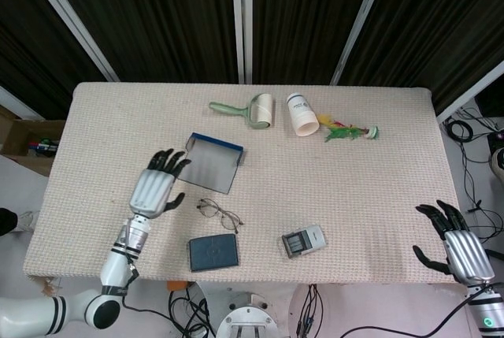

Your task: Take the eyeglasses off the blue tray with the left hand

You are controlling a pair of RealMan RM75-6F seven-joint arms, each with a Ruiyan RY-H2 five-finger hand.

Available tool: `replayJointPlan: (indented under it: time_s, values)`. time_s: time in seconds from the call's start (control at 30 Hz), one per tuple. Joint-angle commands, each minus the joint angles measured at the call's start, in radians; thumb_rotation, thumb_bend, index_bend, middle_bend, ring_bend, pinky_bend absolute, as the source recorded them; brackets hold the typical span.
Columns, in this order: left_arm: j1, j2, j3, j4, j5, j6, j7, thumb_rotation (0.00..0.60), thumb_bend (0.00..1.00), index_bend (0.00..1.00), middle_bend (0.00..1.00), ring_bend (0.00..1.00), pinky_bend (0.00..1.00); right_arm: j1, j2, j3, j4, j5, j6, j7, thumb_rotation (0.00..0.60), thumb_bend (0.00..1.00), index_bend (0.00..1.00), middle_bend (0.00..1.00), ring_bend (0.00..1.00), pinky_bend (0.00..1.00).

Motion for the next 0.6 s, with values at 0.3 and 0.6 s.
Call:
replayJointPlan:
  time_s: [0.3, 0.6]
  values:
    - [0.265, 0.284, 0.111, 0.052, 0.110, 0.199, -0.236, 0.600, 0.27, 0.21, 0.12, 0.06, 0.11, 0.007, 0.020, 0.016, -0.038, -0.004, 0.022, -0.015, 0.600, 0.23, 0.18, 0.18, 0.00, 0.10]
    - [0.412, 0.356, 0.231, -0.016, 0.254, 0.310, -0.292, 0.600, 0.28, 0.21, 0.12, 0.06, 0.11, 0.014, 0.010, 0.016, -0.040, -0.021, 0.026, -0.040, 0.600, 0.24, 0.18, 0.18, 0.00, 0.10]
